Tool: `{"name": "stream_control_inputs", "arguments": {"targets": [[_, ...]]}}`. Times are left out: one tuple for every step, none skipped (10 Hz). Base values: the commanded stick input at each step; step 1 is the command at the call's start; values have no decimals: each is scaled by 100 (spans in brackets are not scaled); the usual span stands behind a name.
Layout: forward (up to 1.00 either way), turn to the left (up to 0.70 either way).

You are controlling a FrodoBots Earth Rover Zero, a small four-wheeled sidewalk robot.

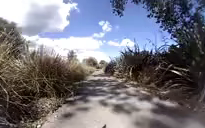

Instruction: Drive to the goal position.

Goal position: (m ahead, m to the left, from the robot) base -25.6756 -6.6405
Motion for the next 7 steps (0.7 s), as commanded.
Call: {"name": "stream_control_inputs", "arguments": {"targets": [[0, -70], [0, -70], [0, -70], [0, -70], [0, -70], [0, -70], [0, -70]]}}
